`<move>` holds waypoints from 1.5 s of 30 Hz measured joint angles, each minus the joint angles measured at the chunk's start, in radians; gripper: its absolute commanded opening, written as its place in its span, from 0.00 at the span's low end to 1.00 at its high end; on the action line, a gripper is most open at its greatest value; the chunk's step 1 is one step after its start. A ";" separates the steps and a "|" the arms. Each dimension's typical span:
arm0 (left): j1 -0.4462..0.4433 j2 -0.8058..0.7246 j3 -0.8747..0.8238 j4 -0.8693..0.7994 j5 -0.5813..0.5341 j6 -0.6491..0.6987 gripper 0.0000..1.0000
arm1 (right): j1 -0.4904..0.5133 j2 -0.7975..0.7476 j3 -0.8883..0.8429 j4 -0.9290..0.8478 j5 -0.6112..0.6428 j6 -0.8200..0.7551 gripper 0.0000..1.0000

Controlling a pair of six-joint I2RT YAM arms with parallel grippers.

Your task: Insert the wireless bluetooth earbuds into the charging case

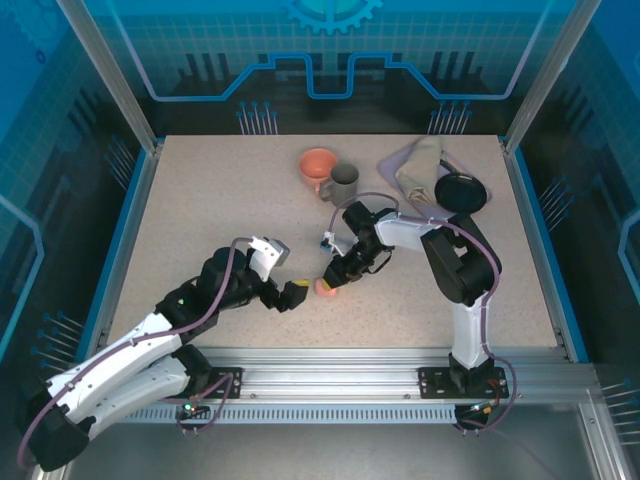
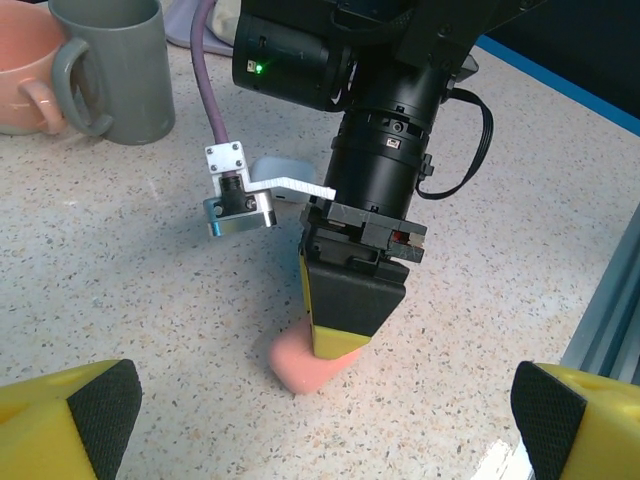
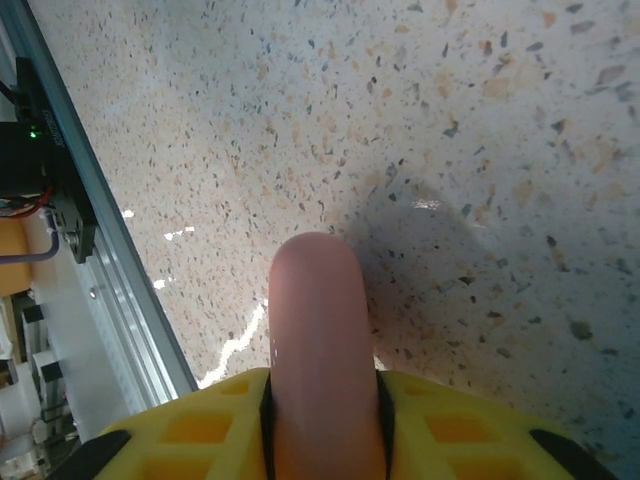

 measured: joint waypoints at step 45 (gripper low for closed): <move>0.555 0.245 -0.011 0.142 -0.517 -0.132 0.99 | -0.537 -0.907 -0.784 0.686 0.837 0.140 1.00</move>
